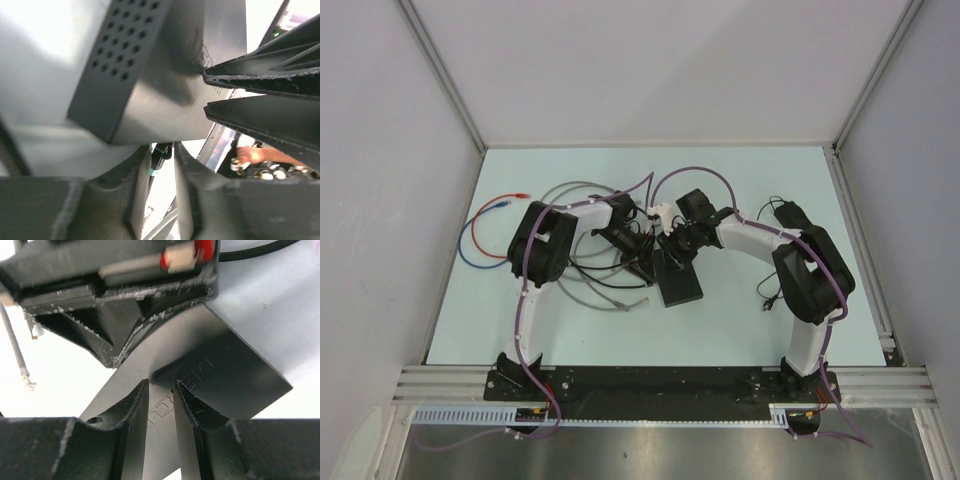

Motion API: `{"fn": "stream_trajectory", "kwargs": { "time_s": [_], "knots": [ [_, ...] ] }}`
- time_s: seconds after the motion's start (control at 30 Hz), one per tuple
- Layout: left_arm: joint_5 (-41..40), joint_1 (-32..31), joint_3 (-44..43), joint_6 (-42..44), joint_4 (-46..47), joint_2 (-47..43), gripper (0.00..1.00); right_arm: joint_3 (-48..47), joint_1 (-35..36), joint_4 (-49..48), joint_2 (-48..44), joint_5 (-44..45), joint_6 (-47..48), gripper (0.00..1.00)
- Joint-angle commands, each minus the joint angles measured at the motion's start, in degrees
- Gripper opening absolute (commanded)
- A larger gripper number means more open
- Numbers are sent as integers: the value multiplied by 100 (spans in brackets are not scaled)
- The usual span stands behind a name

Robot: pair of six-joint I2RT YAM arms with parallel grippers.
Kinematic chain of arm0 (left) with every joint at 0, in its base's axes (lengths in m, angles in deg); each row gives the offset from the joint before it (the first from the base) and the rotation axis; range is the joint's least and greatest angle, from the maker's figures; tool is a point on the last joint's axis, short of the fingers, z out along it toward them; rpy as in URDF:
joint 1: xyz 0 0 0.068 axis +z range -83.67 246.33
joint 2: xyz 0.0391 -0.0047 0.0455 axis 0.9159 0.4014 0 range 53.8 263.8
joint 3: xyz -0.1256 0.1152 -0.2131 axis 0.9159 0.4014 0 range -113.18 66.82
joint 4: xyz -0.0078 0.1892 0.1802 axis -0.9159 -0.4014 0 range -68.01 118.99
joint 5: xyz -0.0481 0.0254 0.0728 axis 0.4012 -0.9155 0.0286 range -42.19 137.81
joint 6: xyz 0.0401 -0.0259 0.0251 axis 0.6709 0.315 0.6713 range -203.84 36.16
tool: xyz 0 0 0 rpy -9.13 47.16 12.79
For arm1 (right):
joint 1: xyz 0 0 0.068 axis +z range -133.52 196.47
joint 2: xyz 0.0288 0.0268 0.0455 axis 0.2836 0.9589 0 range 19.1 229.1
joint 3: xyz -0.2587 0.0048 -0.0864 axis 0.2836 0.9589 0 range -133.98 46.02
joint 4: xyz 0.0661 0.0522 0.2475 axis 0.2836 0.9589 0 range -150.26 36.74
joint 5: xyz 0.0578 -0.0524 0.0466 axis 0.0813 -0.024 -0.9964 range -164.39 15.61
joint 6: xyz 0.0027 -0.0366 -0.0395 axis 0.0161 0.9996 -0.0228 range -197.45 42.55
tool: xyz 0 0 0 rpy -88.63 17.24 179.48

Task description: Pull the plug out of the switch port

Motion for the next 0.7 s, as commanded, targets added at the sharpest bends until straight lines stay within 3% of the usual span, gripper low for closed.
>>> {"fn": "stream_trajectory", "kwargs": {
  "time_s": [0.0,0.13,0.33,0.53,0.67],
  "knots": [
    [-1949,-562,485,648,99,462,23,276,151,317,499,126,-149,31],
    [-2354,-597,441,534,-51,647,0,390,177,255,490,249,-228,30],
    [-3056,-676,275,410,-314,533,0,618,230,124,367,556,-255,26],
    [-4646,-685,177,577,-719,411,0,891,257,9,244,917,-219,25],
    [-5149,-668,283,533,-921,269,0,988,300,-26,183,899,-255,25]
  ]
}}
